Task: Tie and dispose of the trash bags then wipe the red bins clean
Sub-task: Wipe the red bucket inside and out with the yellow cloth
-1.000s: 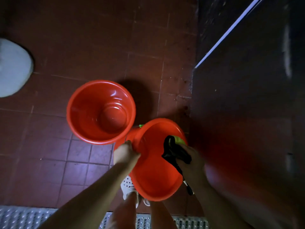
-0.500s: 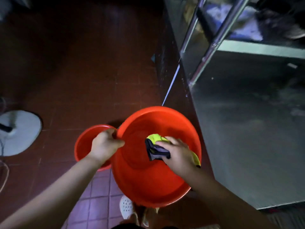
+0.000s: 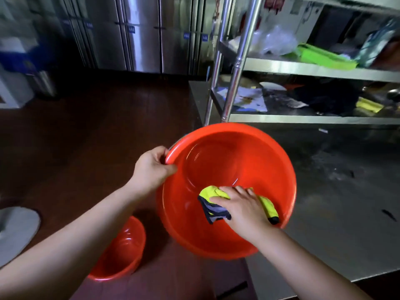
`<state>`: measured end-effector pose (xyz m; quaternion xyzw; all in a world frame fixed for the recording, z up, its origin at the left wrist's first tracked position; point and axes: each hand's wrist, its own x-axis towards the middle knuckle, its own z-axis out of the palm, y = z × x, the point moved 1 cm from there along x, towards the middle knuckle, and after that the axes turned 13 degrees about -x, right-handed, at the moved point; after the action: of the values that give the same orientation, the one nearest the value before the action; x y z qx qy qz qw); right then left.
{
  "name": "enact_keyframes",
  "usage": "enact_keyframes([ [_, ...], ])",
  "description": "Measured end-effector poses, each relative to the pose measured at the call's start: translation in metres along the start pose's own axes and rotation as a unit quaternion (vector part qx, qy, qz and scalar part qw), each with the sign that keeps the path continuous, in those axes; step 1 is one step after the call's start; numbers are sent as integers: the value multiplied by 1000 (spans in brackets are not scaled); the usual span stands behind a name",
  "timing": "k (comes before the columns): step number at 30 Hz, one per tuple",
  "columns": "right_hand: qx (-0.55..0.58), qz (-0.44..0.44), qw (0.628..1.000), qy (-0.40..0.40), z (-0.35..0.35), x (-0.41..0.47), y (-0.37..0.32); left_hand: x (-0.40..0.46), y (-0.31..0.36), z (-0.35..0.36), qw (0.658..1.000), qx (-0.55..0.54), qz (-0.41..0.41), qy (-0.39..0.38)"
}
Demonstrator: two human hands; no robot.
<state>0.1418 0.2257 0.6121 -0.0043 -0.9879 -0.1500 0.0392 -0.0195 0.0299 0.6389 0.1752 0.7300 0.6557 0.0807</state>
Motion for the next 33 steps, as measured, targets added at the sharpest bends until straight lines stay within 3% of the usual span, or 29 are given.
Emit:
enact_keyframes([
  [3, 18, 26, 998, -60, 20, -33, 41, -12, 7, 53, 1000, -12, 16, -16],
  [7, 60, 75, 990, -102, 47, -86, 92, -31, 19, 123, 990, 94, 104, -13],
  [12, 113, 94, 978, -151, 87, -136, 131, -55, 29, 198, 954, 197, 217, -68],
  [18, 136, 71, 977, -146, 113, -142, 142, -64, 15, 235, 965, 98, 242, 19],
  [20, 135, 66, 981, -124, 117, -140, 139, -73, -8, 234, 975, 71, 203, 51],
  [23, 133, 75, 986, -68, 123, -138, 127, -100, -63, 232, 996, 45, 6, 75],
  [26, 208, 44, 969, -123, 144, -139, 105, -131, -115, 243, 988, 4, -151, 22],
  [28, 298, 35, 927, -226, 162, -139, 90, -142, -135, 255, 982, -35, -185, 3],
  [29, 296, 37, 924, -238, 169, -139, 87, -146, -140, 261, 979, -62, -194, 5],
  [33, 247, 117, 952, -140, 181, -134, 88, -148, -151, 272, 969, -131, -203, 47],
])
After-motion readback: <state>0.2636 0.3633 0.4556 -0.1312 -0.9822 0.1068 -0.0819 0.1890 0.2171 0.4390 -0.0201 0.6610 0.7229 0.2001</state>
